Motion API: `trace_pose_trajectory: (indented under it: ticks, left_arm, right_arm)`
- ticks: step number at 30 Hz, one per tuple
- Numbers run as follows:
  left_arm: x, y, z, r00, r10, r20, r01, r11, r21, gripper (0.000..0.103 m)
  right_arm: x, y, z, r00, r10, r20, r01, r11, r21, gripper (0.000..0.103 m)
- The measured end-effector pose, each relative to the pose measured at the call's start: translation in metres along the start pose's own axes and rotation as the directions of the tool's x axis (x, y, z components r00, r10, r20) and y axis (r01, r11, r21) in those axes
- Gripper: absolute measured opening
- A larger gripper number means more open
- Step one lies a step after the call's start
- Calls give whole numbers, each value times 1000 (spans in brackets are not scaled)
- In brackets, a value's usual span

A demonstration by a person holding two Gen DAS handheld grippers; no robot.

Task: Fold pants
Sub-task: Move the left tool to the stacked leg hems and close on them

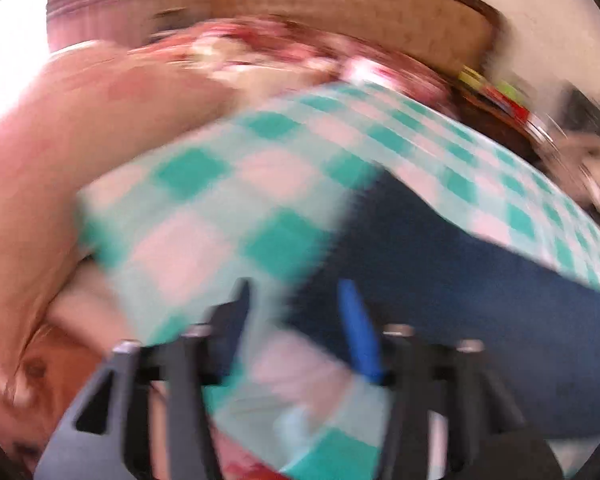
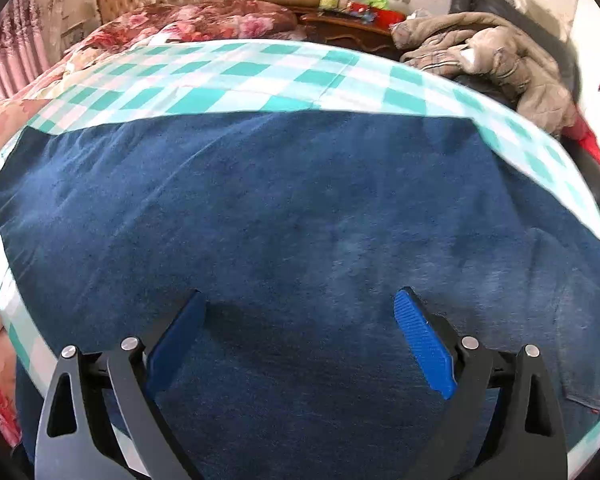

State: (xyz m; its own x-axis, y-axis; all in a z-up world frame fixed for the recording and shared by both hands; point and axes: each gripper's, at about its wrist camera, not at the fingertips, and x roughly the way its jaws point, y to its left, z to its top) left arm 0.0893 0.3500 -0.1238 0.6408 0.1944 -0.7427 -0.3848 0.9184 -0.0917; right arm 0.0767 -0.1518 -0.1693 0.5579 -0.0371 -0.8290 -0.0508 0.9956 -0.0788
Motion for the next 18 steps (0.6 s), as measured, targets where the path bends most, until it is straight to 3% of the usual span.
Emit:
trace_pose_trajectory:
  ticks: [4, 10, 13, 15, 16, 18]
  left_arm:
    - [-14, 33, -4, 997, -76, 7, 76, 986, -148, 56]
    - [-21, 37, -19, 974, -226, -8, 219, 950, -221, 54]
    - [-14, 20, -28, 959, -280, -30, 267, 938, -223, 47]
    - [-12, 8, -30, 961, -274, -36, 263, 947, -184, 41]
    - [-11, -3, -31, 955, -292, -48, 282, 947, -151, 32]
    - [-10, -15, -33, 951, -304, -58, 296, 949, -112, 31]
  right_arm:
    - [-15, 11, 12, 995, 73, 75, -71, 997, -26, 91]
    - [-9, 54, 42, 982, 179, 59, -176, 983, -61, 71]
    - [0, 85, 57, 976, 210, 47, -205, 974, -94, 68]
    - [7, 100, 67, 976, 215, 39, -209, 971, -115, 64]
    - [12, 108, 74, 979, 202, 38, -196, 973, -124, 63]
    - [20, 115, 83, 981, 193, 32, -188, 975, -122, 59]
